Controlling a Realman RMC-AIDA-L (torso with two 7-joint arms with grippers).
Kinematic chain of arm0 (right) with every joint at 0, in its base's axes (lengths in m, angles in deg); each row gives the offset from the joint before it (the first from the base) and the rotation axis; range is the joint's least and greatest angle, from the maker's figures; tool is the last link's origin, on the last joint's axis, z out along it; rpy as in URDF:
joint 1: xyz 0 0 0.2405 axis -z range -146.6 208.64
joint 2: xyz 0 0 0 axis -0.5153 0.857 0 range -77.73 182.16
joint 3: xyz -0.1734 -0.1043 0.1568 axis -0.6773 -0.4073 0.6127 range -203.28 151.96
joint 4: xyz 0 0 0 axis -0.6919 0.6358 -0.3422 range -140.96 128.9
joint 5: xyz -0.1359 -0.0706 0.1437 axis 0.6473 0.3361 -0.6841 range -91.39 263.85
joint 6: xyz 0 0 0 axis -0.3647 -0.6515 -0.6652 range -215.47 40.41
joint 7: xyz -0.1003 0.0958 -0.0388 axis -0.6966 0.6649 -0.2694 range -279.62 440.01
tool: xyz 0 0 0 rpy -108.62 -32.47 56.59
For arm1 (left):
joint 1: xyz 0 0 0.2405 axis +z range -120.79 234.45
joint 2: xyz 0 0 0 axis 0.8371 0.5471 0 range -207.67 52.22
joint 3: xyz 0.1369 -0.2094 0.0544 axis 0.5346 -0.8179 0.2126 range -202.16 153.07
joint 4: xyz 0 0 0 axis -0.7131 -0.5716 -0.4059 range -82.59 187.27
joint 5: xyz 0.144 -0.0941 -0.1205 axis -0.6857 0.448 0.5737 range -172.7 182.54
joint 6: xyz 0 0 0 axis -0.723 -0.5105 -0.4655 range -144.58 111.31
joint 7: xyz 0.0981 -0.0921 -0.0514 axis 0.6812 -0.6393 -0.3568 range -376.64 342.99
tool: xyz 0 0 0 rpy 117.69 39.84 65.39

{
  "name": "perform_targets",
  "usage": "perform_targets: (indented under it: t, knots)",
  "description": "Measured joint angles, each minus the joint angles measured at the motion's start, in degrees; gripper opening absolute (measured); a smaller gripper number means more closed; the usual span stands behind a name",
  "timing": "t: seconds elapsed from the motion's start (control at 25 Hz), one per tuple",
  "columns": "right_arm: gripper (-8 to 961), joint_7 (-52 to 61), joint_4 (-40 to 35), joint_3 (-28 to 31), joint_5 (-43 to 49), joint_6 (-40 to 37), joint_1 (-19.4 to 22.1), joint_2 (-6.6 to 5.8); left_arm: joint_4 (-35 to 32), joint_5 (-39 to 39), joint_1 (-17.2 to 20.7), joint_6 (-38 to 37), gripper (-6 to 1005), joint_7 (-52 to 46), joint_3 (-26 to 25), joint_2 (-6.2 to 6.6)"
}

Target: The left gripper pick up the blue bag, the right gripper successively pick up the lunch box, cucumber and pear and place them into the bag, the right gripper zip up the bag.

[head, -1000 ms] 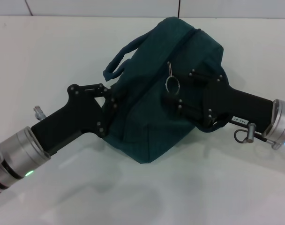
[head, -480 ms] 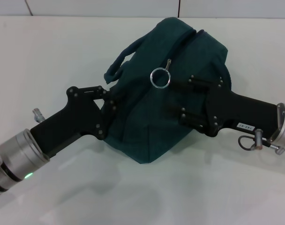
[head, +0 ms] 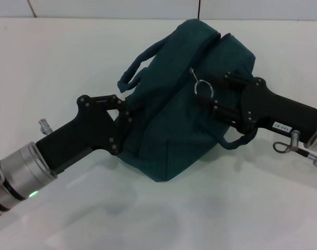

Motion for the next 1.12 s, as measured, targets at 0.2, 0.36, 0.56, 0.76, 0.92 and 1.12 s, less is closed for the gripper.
perform_targets:
  t: [0.2, 0.36, 0.56, 0.76, 0.92, 1.12]
  knots:
    - [507, 2.82, 0.07, -0.05, 0.13, 1.87, -0.16, -0.77, -0.08, -0.07, -0.02, -0.03, 51, 0.02, 0.0, 0.0]
    - [499, 6.65, 0.08, -0.04, 1.5, 3.05, -1.11, -1.73, -0.09, -0.35, -0.03, -0.06, 52, 0.02, 0.0, -0.07]
    - [489, 10.15, -0.05, 0.09, 5.23, 3.23, -2.93, -2.21, -0.08, -0.5, -0.1, -0.06, 52, 0.02, 0.0, -0.08]
    - [479, 10.16, -0.65, 0.13, 6.68, 1.76, -3.09, -2.19, 0.24, -0.52, -0.11, -0.15, 53, 0.02, 0.0, -0.13]
    - [472, 10.37, -0.75, 0.09, 8.19, -0.93, -3.42, -2.23, 0.31, -0.52, -0.11, -0.16, 52, 0.01, 0.0, -0.17]
    - [462, 10.4, -0.47, 0.09, 8.95, -2.62, -3.45, -2.24, 0.34, -0.54, -0.11, -0.23, 50, 0.01, 0.0, -0.17]
